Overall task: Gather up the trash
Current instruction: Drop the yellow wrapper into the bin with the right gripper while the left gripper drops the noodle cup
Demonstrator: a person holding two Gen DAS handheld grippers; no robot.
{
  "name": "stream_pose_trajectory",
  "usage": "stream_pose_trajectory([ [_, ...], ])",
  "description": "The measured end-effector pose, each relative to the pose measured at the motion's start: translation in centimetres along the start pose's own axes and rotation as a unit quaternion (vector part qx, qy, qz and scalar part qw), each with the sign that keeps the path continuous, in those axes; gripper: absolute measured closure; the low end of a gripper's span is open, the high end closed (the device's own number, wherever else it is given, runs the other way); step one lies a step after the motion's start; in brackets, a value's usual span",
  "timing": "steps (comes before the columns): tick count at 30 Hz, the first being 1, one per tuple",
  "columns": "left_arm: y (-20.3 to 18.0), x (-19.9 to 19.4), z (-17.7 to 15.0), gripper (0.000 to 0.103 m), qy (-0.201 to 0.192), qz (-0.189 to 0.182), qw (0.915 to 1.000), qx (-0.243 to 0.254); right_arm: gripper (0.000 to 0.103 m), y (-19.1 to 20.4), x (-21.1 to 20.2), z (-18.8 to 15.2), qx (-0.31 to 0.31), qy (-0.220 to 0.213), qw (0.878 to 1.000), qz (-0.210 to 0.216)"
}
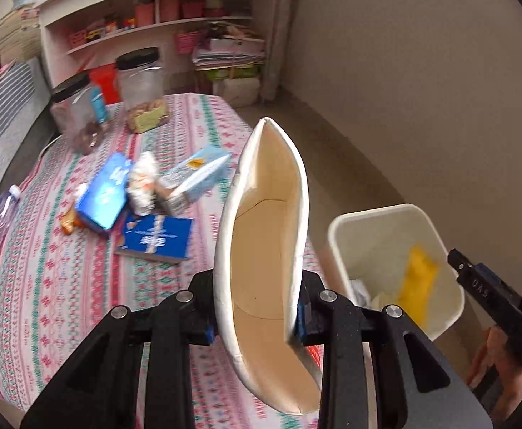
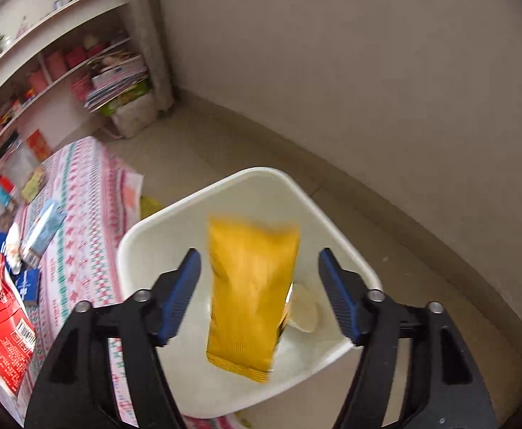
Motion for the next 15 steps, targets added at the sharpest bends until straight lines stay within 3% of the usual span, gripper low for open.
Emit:
stream_pose_trajectory([
  [5,-4.3,0.9,0.4,0.073,0.011,-0.031,0.9994,0.011,0.026,-2.9,-0.7,-0.1,0.025,-0.006,1.0,-0.014],
  [15,-10.8,2.3,-0.2,0.07,0.04,-0.079,0.9952,0.041,0.023,-7.2,-1.6,-1.2,0.057,-0.004,0.998,-0.036],
])
Point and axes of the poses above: each gripper's, at about its wrist camera, not at the fingertips, and x roughly the way its jaws point, y to its left, z to its top, the point moved 8 cm from there along x, roughly the way its jaws point, and after that the axes turned 1 degree about z, right-handed, at the moved point
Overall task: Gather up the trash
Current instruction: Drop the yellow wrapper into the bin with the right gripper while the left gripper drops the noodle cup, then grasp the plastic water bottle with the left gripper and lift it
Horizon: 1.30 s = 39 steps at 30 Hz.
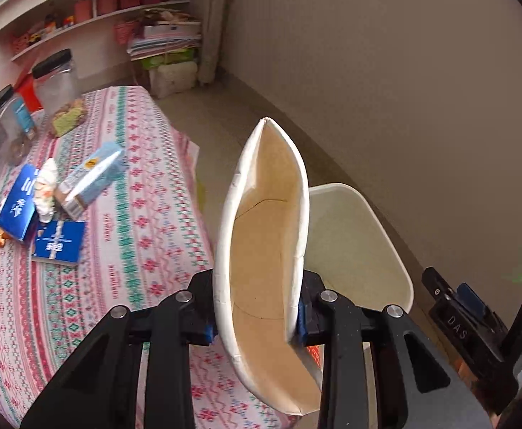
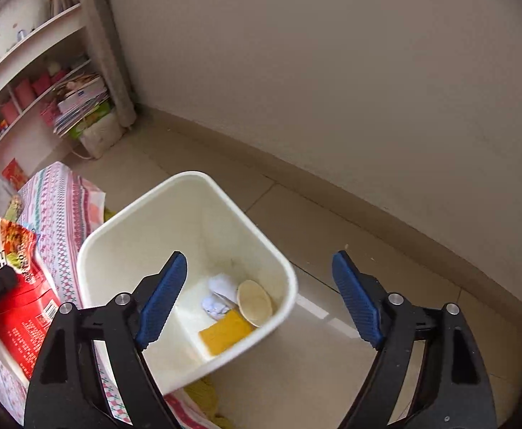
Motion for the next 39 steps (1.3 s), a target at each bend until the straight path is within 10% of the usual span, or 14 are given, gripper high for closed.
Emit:
stream_pose_trajectory([
  [16,0.1,-0.6,0.3,0.045,-0.018,0.018,0.9997,0.007,0.01,1.5,-1.2,0.5,0.005,-0.02,1.0,0.003],
  [26,6.7,-2.6,-0.5,0.022,-0.054,0.116,0.9918,-0.008,0.007,7.0,-1.3,-1.1,-0.021,-0.017,0.999,0.018],
  [39,18.5,-3.0,-3.5,0.018,-0.032,0.182,0.9805,-0.066,0.007,17.7,-0.4,-5.5,-0.086,0.016,0.994,0.06],
])
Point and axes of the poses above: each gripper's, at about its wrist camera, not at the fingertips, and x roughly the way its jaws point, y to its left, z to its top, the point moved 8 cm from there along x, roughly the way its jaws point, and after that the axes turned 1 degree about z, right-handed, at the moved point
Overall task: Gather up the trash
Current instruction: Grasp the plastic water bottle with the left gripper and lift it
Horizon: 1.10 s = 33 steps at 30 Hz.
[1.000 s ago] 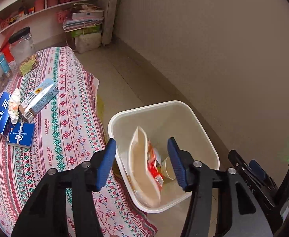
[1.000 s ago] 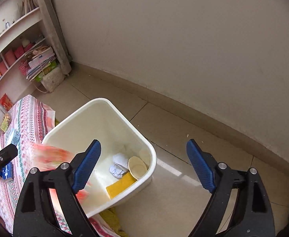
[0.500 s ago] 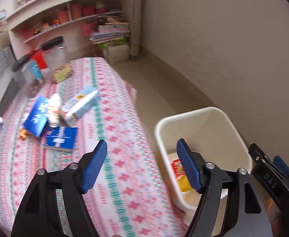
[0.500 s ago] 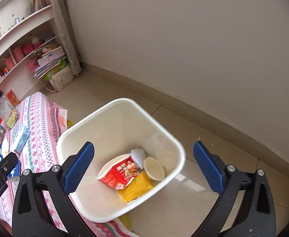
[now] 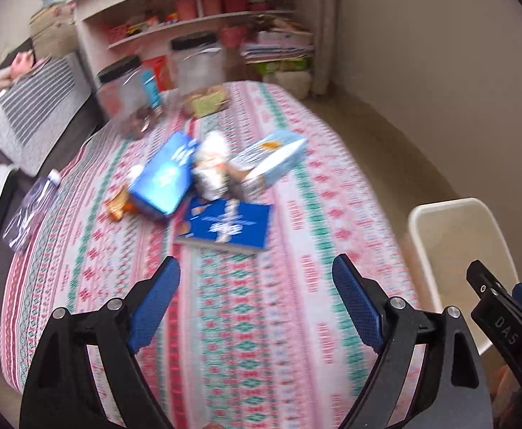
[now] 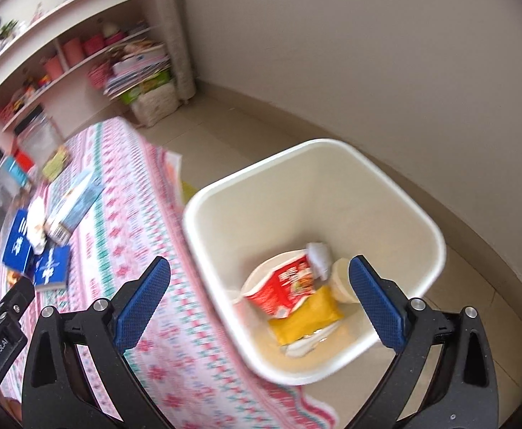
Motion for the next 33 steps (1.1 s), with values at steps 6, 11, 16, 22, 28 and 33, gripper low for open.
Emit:
stream_pose_trajectory([
  [6,6.6,2.0,-0.6,0.018,0.019,0.033,0.9988,-0.031,0.007,6.3,0.8,-0.8,-0.042,0.013,0.999,0.026],
  [11,13.5,3.9,-0.2,0.018,0.031,0.081,0.9952,-0.046,0.007,11.2,0.8,-1.5,-0.082,0.018,0.995,0.047],
  [16,21.8,5.9,1.9,0.018,0.039,0.15,0.9865,-0.054,0.007,13.9,1.2,-2.2,-0.104,0.026,0.993,0.057],
  [22,31.9,9.0,5.8,0.018,0.082,0.226,0.9698,-0.04,0.007,15.2,2.7,-2.9,-0.116,0.045,0.991,0.056],
  [28,37.7,13.6,7.0,0.018,0.158,0.239,0.9581,-0.005,0.007,15.6,3.7,-2.7,-0.125,0.054,0.989,0.053],
  [33,40.4,17.3,5.6,0.018,0.222,0.219,0.9499,0.016,0.007,16.8,4.0,-1.9,-0.138,0.051,0.987,0.066],
])
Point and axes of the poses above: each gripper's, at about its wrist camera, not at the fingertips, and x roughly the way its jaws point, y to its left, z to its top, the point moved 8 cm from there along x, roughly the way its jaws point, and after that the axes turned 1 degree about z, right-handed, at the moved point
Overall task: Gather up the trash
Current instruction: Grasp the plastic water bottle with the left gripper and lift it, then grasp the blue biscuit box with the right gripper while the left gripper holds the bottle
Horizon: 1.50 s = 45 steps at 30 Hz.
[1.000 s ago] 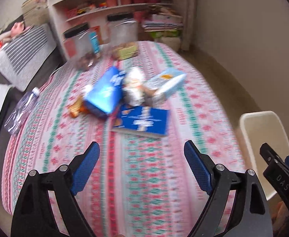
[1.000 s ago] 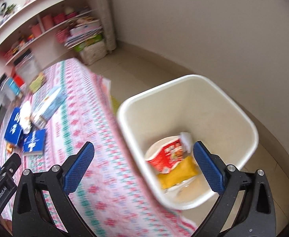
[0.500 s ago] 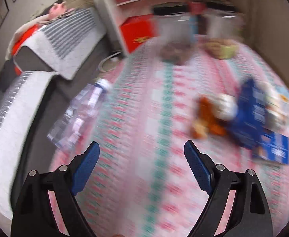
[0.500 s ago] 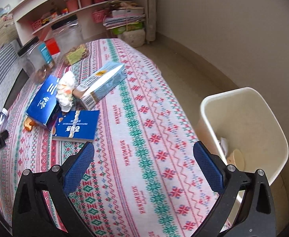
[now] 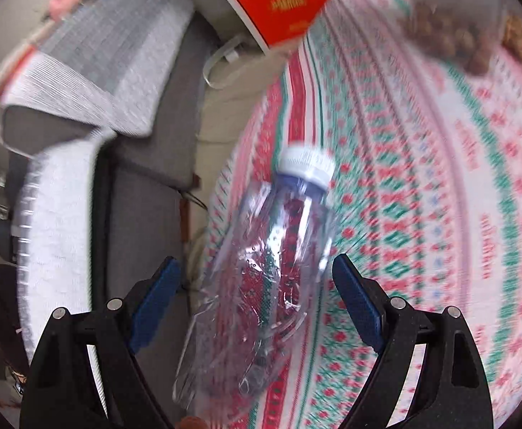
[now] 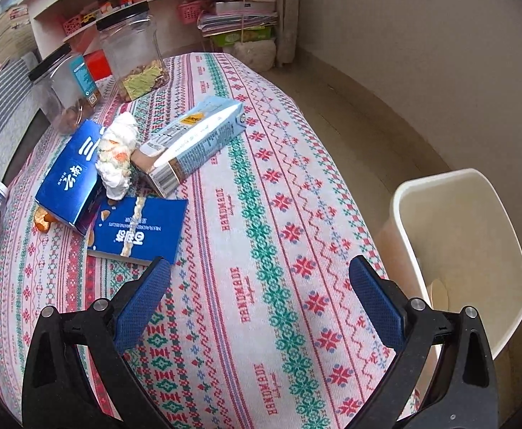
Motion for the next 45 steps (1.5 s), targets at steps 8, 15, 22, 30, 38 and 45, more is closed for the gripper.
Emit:
stream_pose_trajectory([
  [8,-0.5,0.1,-1.9,0.033,0.007,-0.104,0.9942,-0.024,0.007,3.4,1.5,2.5,-0.027,0.004,0.999,0.048],
  [15,-4.7,-4.4,-8.4,0.033,-0.02,-0.199,0.9796,-0.016,0.007,6.8,3.9,3.1,-0.186,0.004,0.976,0.111],
  [22,-7.4,-7.6,-13.3,0.033,-0.024,-0.244,0.9692,-0.025,0.007,9.4,6.9,3.7,-0.264,0.043,0.949,0.167],
  [30,-9.8,-10.4,-15.6,0.033,-0.026,-0.278,0.9597,-0.036,0.007,11.8,6.3,0.6,-0.299,0.082,0.928,0.206],
  [38,-11.3,-10.8,-17.5,0.033,-0.028,-0.278,0.9587,-0.055,0.046,9.6,4.1,-0.1,-0.214,0.068,0.955,0.195],
  [45,-11.9,-11.9,-19.6,0.033,-0.038,-0.271,0.9588,-0.076,0.046,7.1,1.2,-3.6,-0.156,0.045,0.972,0.17],
])
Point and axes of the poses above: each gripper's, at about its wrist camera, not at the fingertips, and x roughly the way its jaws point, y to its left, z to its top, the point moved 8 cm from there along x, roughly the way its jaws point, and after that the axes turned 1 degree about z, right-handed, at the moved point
